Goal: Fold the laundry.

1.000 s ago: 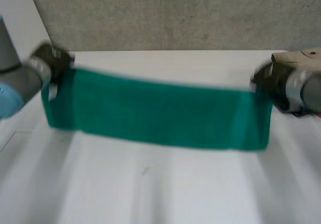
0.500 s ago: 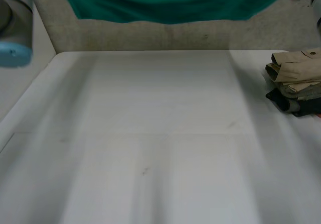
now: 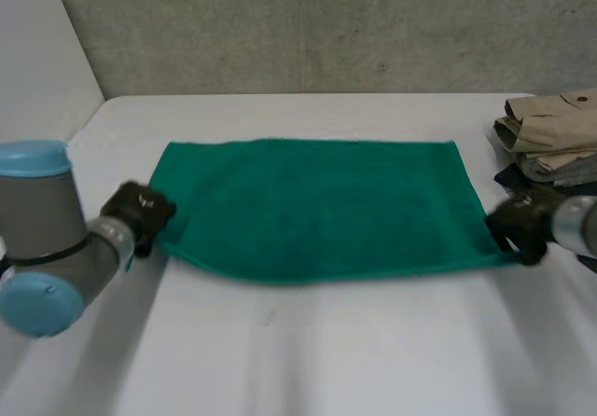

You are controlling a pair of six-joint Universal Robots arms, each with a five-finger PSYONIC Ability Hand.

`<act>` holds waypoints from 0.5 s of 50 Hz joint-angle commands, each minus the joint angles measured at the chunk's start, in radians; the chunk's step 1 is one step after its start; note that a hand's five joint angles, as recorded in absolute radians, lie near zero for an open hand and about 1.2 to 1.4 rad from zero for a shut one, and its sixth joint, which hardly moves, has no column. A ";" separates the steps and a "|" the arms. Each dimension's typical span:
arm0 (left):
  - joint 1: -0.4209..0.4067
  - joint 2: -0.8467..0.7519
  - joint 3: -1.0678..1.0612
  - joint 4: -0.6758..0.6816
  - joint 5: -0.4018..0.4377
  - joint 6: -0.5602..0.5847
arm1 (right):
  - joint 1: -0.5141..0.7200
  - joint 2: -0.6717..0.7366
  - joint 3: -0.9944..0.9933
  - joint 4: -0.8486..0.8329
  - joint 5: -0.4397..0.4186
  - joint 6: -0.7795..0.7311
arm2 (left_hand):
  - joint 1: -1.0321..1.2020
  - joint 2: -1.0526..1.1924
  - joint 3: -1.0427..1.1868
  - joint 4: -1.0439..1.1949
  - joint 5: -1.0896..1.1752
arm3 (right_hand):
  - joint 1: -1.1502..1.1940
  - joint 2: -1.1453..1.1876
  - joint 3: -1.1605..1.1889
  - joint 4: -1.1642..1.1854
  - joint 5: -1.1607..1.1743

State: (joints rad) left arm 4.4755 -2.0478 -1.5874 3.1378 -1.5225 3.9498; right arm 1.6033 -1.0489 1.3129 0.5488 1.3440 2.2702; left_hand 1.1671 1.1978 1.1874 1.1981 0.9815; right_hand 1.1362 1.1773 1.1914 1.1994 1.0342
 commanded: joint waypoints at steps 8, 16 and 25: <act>0.080 0.152 -0.046 -0.415 0.101 0.233 | -0.074 -0.089 0.056 0.222 -0.023 -0.289 | 0.229 0.198 0.209 0.198 0.240 | 0.260 0.219 0.205 0.197 0.188; 0.011 0.006 0.260 -0.308 0.045 -0.024 | 0.027 0.015 -0.093 -0.042 -0.017 0.000 | 0.229 0.198 0.209 0.198 0.240 | 0.260 0.219 0.205 0.197 0.188; -0.047 -0.241 0.644 -0.289 -0.123 -0.153 | 0.110 0.200 -0.319 -0.320 0.078 0.130 | 0.229 0.198 0.209 0.198 0.240 | 0.260 0.219 0.205 0.197 0.188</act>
State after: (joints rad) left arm 4.4623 -2.1323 -1.1835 2.8450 -1.5356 3.8647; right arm 1.6641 -0.9644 1.1382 0.3830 1.3534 2.3350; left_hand 1.1671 1.1979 1.1874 1.1982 0.9815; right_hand 1.1362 1.1773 1.1914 1.1994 1.0344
